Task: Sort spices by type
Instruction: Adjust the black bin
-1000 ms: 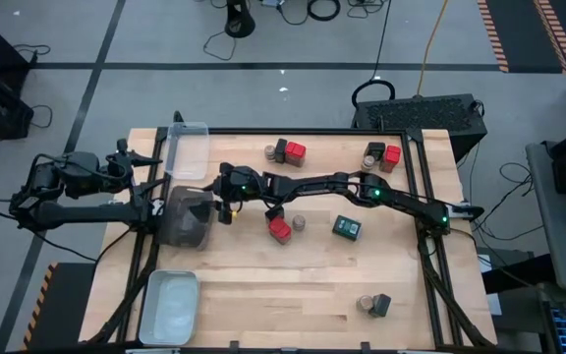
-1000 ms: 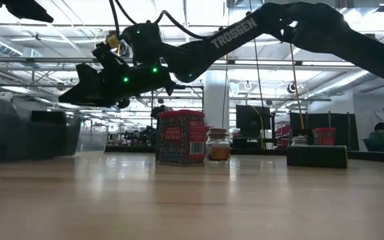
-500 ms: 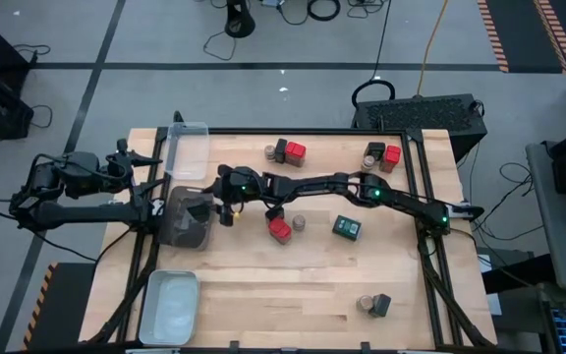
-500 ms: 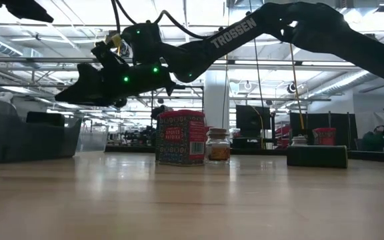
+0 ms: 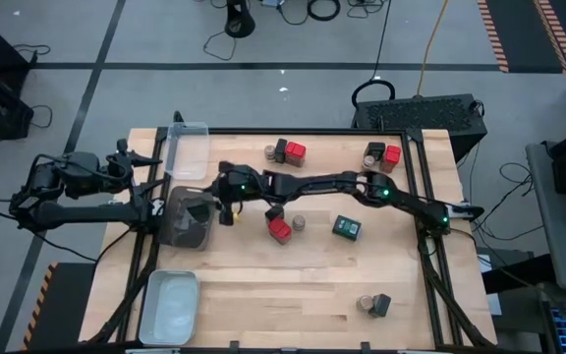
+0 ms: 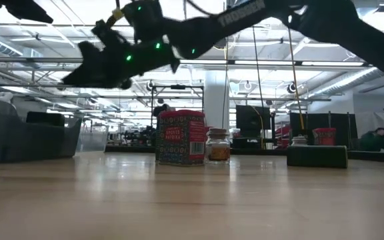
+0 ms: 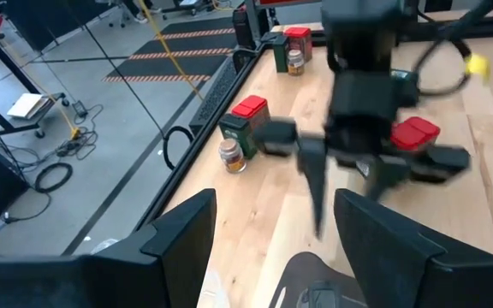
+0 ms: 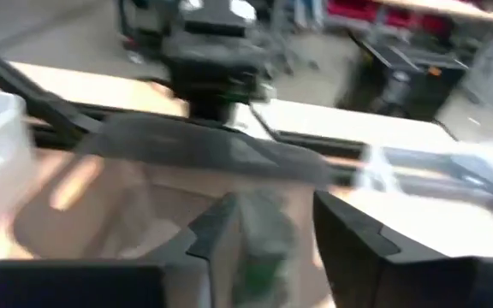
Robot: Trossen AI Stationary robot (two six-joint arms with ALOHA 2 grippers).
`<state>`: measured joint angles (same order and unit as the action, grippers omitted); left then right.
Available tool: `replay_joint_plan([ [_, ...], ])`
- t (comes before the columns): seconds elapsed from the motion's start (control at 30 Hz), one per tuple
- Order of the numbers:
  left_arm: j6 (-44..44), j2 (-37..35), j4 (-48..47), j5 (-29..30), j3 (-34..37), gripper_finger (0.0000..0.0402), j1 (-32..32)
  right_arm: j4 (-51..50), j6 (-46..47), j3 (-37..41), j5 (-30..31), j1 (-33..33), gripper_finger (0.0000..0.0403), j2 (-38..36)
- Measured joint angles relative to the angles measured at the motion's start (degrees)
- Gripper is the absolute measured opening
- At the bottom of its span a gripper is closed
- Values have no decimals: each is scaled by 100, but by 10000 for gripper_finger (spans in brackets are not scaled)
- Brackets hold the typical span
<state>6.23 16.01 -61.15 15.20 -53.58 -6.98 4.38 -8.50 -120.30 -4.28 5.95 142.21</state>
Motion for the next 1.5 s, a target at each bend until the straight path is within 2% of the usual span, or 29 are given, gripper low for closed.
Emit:
replay_joint_plan([
  [0.17,-1,0,-92,0,0,244,0,-902,126,7,147,152,31,-111],
  [0.23,-20,0,-92,0,0,244,0,-1020,215,11,137,191,9,-76],
  [1.03,-296,-2,-114,-5,2,244,-1,-365,506,16,143,248,0,475],
  [1.5,-292,0,-136,-15,2,244,0,-52,591,9,75,163,0,516],
])
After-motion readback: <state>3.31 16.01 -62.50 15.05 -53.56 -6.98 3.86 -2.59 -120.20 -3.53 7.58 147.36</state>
